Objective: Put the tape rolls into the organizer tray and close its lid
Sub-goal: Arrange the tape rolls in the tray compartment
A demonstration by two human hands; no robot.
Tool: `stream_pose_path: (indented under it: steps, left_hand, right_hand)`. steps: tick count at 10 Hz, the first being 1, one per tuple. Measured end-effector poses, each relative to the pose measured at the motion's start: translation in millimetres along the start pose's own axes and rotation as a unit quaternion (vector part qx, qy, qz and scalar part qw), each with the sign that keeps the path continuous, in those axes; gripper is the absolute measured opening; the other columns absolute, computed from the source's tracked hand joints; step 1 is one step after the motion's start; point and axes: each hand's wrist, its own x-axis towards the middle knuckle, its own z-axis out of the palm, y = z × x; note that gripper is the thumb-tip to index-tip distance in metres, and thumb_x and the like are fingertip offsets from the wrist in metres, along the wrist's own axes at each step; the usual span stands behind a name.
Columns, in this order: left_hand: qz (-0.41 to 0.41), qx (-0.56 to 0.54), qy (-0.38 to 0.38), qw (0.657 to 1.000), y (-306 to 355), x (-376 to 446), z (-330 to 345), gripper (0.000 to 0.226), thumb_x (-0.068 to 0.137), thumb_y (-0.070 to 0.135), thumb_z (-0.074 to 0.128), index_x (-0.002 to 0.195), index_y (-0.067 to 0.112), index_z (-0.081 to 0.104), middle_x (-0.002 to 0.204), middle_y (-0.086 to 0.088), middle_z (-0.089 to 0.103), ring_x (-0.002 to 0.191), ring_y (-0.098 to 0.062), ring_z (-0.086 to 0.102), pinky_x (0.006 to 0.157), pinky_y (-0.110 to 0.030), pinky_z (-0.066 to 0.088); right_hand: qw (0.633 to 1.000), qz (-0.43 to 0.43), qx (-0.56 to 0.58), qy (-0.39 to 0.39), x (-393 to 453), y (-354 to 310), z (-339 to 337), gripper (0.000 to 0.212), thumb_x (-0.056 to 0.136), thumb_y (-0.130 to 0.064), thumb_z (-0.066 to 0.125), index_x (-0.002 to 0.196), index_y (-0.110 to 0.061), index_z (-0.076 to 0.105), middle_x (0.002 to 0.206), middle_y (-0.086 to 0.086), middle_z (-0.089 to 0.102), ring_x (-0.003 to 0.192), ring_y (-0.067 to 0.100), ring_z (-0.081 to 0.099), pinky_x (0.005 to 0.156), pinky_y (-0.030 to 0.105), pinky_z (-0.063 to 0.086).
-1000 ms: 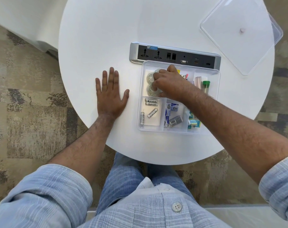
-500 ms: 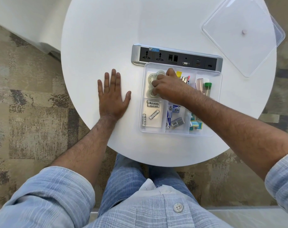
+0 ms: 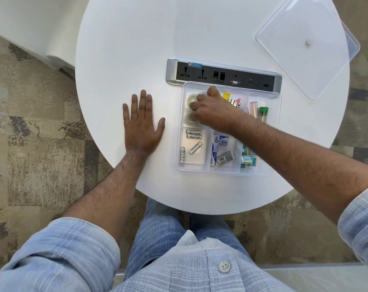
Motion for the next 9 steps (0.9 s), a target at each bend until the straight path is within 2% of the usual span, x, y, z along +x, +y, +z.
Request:
stream_pose_path:
  steps: [4,9]
  left_hand:
    - [-0.001,0.005,-0.002,1.0,1.5,-0.7,-2.7,0.078,0.105,0.052,0.035,0.167,0.011,0.011,0.177,-0.007,0.009,0.164,-0.03,0.007,0.131,-0.057,0.009]
    - [-0.001,0.003,0.004,1.0,1.8,-1.5,-1.7,0.077,0.105,0.05,0.037,0.167,0.011,0.012,0.177,-0.007,0.009,0.164,-0.029,0.007,0.131,-0.057,0.009]
  right_hand:
    - [1.0,-0.021,0.022,-0.007,1.9,-1.2,5.0,0.032,0.079,-0.017,0.082,0.108,-0.026,0.072,0.102,-0.005,0.065,0.101,0.022,0.057,0.09,0.045,0.036]
    - [0.998,-0.031,0.05,0.001,1.9,-3.4,5.8,0.034,0.079,-0.019,0.082,0.111,-0.024,0.071,0.106,-0.004,0.066,0.102,0.023,0.059,0.09,0.044,0.037]
